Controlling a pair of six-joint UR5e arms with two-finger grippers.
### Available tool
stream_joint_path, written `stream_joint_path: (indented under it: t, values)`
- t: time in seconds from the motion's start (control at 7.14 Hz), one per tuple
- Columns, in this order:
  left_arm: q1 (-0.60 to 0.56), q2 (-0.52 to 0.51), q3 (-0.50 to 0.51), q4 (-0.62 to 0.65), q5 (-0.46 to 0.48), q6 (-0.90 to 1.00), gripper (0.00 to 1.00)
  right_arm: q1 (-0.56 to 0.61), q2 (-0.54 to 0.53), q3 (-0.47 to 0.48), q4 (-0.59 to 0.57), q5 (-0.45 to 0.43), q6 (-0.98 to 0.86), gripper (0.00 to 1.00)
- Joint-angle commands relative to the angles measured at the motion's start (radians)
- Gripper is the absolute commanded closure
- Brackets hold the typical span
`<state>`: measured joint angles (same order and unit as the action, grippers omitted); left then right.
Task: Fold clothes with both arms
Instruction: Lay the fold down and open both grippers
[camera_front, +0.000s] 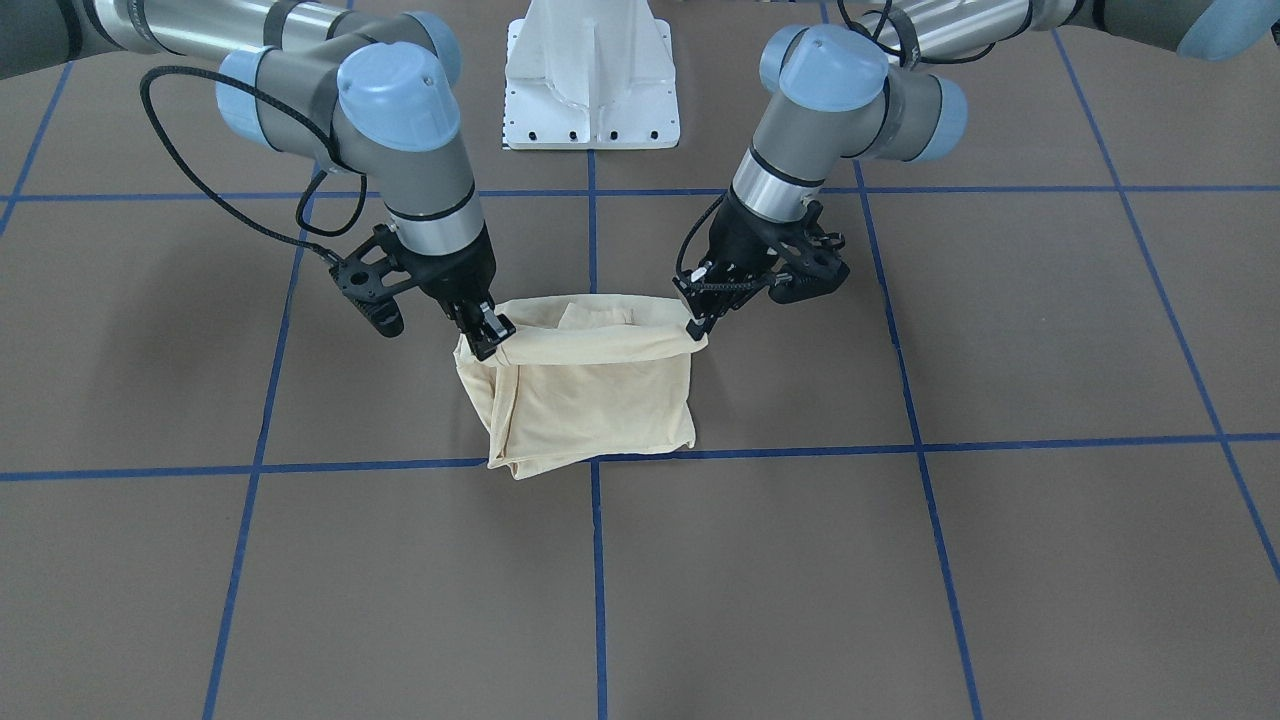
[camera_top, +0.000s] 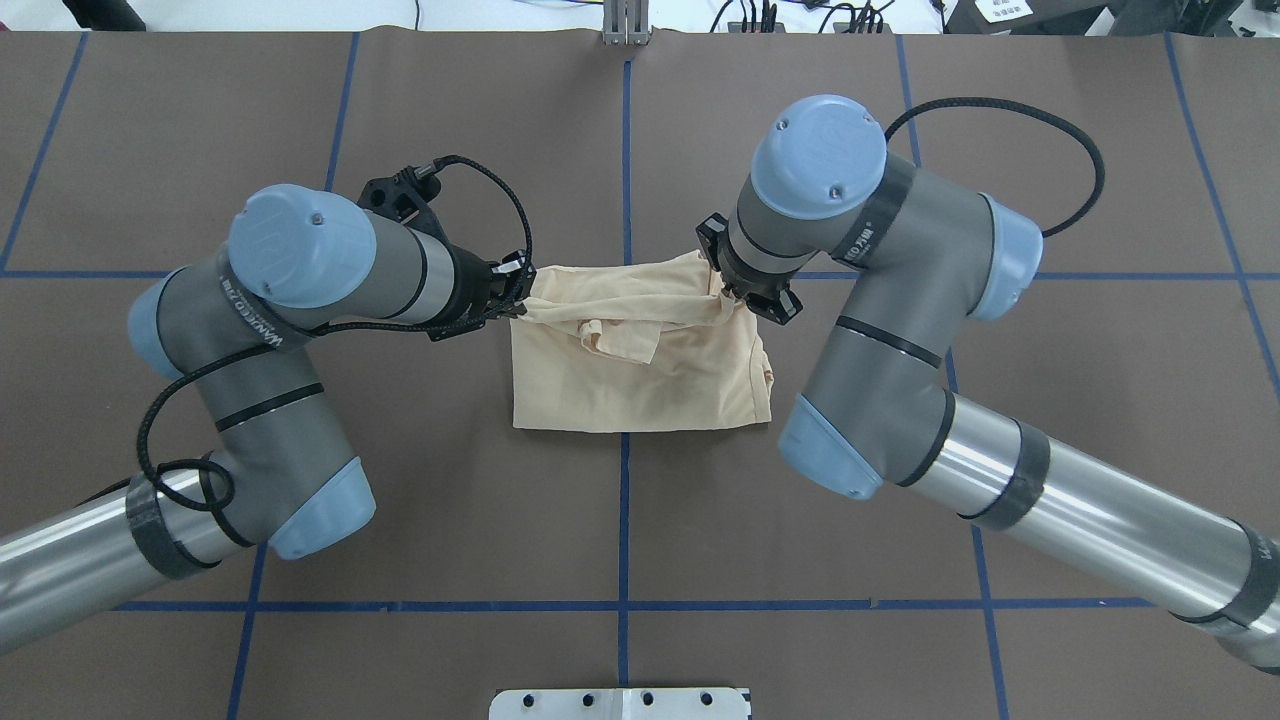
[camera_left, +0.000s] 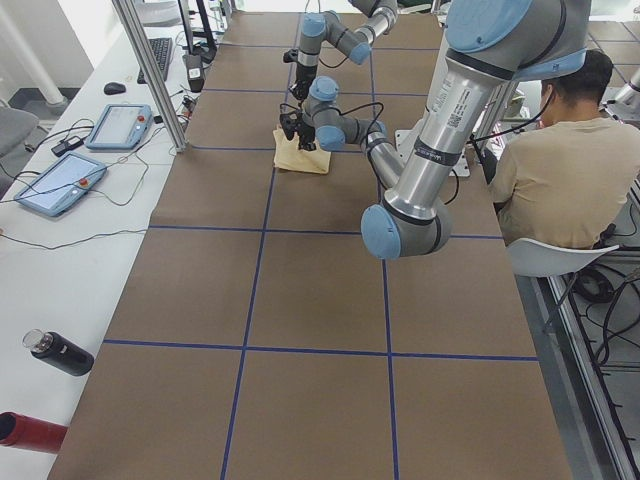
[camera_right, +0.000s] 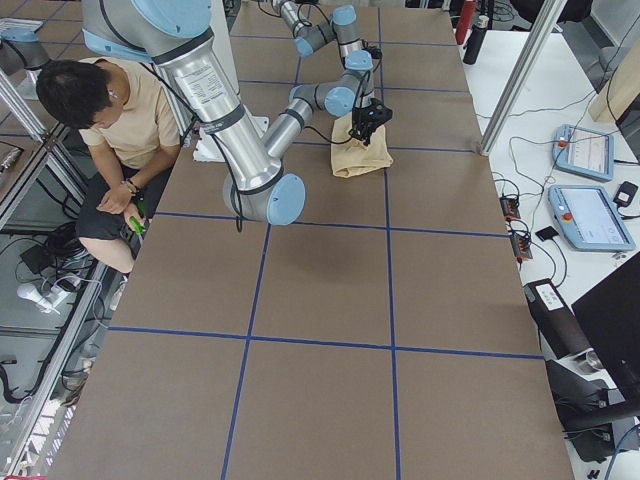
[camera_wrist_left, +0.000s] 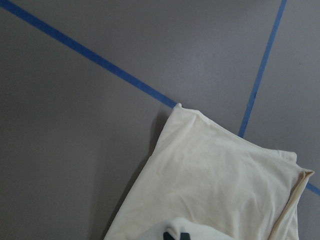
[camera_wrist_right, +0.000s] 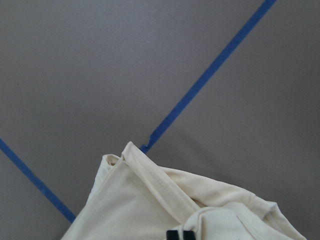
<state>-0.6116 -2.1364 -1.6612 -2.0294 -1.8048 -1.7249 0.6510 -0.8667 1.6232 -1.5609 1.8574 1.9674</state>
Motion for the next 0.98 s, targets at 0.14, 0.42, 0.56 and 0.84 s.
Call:
stream_joint_path:
  t: [0.14,0.42,0.56,0.84]
  values:
    - [-0.039,-0.069,0.222,-0.153,0.004,0.028,1.00,0.036,0.087,-0.252,0.134,0.009,-0.096,1.00]
    - [-0.089,-0.137,0.389,-0.239,0.007,0.104,0.07,0.076,0.200,-0.496,0.233,0.014,-0.203,0.01]
    - [-0.112,-0.137,0.391,-0.241,0.005,0.114,0.06,0.105,0.212,-0.500,0.234,0.019,-0.229,0.00]
    - [-0.135,-0.137,0.385,-0.244,-0.001,0.117,0.08,0.156,0.212,-0.499,0.231,0.081,-0.286,0.00]
